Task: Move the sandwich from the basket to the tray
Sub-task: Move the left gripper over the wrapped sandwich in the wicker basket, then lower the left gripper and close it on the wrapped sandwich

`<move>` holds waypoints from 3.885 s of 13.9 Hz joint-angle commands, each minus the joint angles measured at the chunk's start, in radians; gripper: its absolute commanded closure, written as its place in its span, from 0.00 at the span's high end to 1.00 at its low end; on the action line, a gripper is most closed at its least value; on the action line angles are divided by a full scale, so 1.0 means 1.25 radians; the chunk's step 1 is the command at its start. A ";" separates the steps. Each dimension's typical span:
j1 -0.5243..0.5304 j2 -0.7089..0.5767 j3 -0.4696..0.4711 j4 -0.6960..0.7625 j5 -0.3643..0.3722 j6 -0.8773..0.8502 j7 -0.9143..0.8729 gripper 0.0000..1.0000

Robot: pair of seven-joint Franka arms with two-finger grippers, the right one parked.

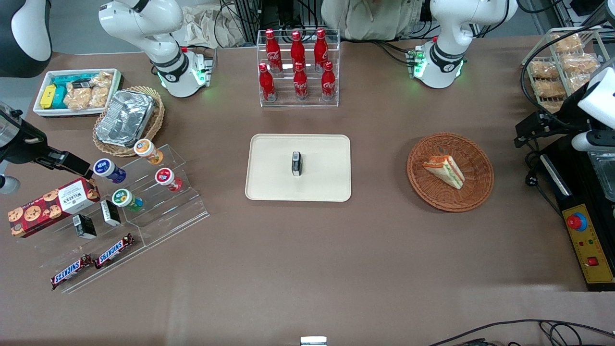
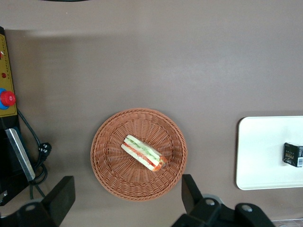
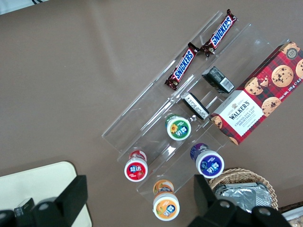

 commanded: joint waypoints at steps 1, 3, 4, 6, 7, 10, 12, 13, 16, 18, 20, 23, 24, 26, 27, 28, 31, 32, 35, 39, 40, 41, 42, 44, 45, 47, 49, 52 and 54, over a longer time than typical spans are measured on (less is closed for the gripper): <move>0.003 -0.005 -0.010 -0.012 0.007 -0.005 -0.020 1.00; 0.002 -0.005 -0.018 -0.013 0.011 -0.005 -0.021 1.00; 0.002 -0.005 -0.018 -0.013 0.011 -0.007 -0.024 1.00; 0.002 -0.028 -0.017 -0.054 0.012 -0.017 -0.024 1.00; 0.003 -0.053 -0.017 -0.087 0.012 -0.015 -0.024 1.00; 0.004 -0.091 -0.016 -0.173 0.014 -0.009 -0.027 1.00; 0.006 -0.106 -0.014 -0.220 0.014 -0.008 -0.070 1.00; 0.006 -0.110 -0.014 -0.243 0.014 -0.004 -0.113 1.00; 0.002 -0.142 -0.018 -0.332 0.028 0.089 -0.216 1.00; 0.001 -0.185 -0.025 -0.428 0.030 0.169 -0.235 1.00; 0.001 -0.221 -0.029 -0.504 0.030 0.243 -0.262 1.00; 0.001 -0.233 -0.054 -0.571 0.071 0.320 -0.385 1.00; 0.001 -0.227 -0.072 -0.590 0.093 0.351 -0.451 1.00; 0.001 -0.215 -0.094 -0.643 0.140 0.422 -0.564 1.00; 0.001 -0.204 -0.099 -0.659 0.147 0.445 -0.593 1.00; 0.001 -0.192 -0.100 -0.668 0.147 0.457 -0.610 1.00; 0.001 -0.127 -0.100 -0.672 0.147 0.517 -0.669 1.00; -0.002 -0.103 -0.103 -0.672 0.149 0.541 -0.706 1.00; -0.019 -0.053 -0.106 -0.678 0.169 0.584 -0.803 1.00; -0.021 -0.004 -0.108 -0.679 0.183 0.646 -0.900 1.00; -0.024 0.005 -0.108 -0.679 0.183 0.649 -0.911 1.00; -0.031 0.015 -0.108 -0.680 0.183 0.656 -0.922 1.00; -0.035 0.024 -0.108 -0.680 0.184 0.666 -0.935 1.00; -0.037 0.038 -0.108 -0.685 0.184 0.682 -0.954 1.00; -0.037 0.042 -0.108 -0.692 0.205 0.693 -0.960 1.00; -0.036 0.048 -0.107 -0.739 0.281 0.760 -1.032 1.00; -0.031 0.049 -0.104 -0.749 0.341 0.778 -1.084 1.00; -0.031 0.049 -0.104 -0.745 0.342 0.777 -1.093 0.90; -0.030 0.045 -0.104 -0.738 0.342 0.773 -1.090 0.52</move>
